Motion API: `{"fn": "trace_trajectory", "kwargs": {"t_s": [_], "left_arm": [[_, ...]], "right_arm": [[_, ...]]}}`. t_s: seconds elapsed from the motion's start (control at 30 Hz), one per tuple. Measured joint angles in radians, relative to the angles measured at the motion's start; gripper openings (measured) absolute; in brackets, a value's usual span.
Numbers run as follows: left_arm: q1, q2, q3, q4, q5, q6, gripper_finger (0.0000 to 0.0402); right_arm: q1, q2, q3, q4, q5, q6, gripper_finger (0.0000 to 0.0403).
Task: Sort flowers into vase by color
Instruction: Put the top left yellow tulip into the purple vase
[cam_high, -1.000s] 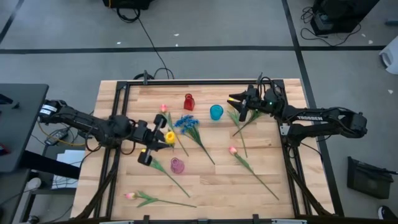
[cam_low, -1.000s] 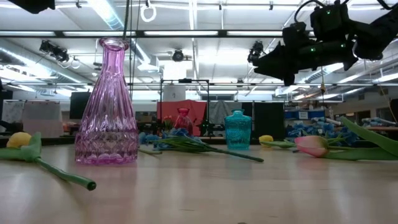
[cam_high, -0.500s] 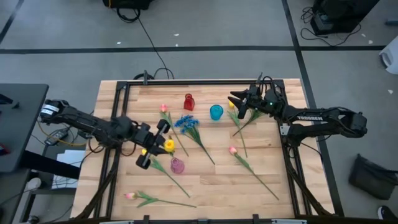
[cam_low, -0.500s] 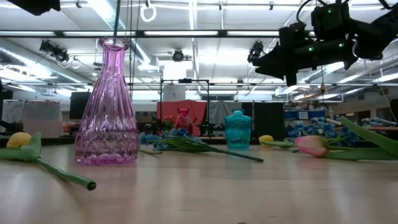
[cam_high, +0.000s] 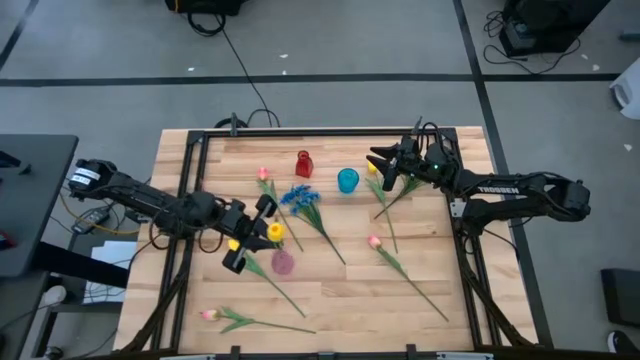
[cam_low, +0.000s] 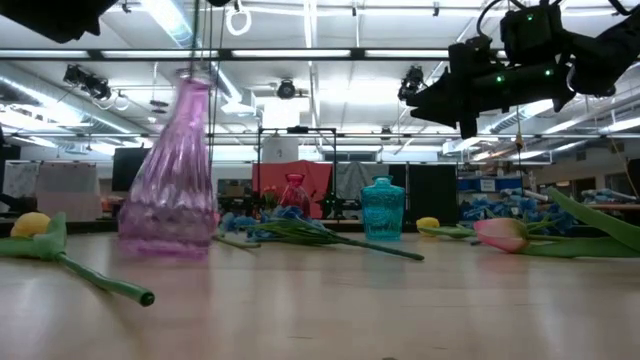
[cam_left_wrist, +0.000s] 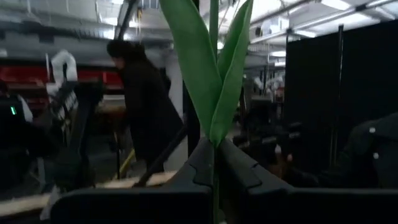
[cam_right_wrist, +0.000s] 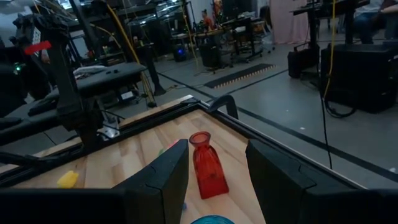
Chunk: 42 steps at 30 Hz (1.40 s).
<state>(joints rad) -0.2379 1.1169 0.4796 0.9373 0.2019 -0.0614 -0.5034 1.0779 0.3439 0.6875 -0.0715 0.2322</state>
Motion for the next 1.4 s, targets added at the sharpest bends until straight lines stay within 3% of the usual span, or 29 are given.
{"fn": "trace_trajectory", "kwargs": {"t_s": [0.33,0.63,1.03,1.17,1.4], "left_arm": [[0.000,0.019,-0.008,-0.029,-0.007,-0.003,0.0010],[0.000,0.019,-0.150,0.077,-0.048,-0.045,0.0010],[0.000,0.019,-0.269,0.055,-0.056,-0.058,0.0015],[0.000,0.018,-0.274,0.030,-0.116,-0.102,0.0030],[0.000,0.015,-0.274,0.006,-0.156,-0.104,0.0117]], "right_arm": [[0.000,0.000,0.000,0.030,-0.012,-0.018,0.0174],[0.000,0.000,0.000,0.028,-0.030,-0.015,0.0174],[0.019,0.000,0.000,-0.050,-0.026,0.011,0.0174],[0.083,0.000,0.014,-0.175,0.020,0.021,0.0174],[0.240,0.000,0.176,-0.703,0.292,0.055,0.0174]]}}
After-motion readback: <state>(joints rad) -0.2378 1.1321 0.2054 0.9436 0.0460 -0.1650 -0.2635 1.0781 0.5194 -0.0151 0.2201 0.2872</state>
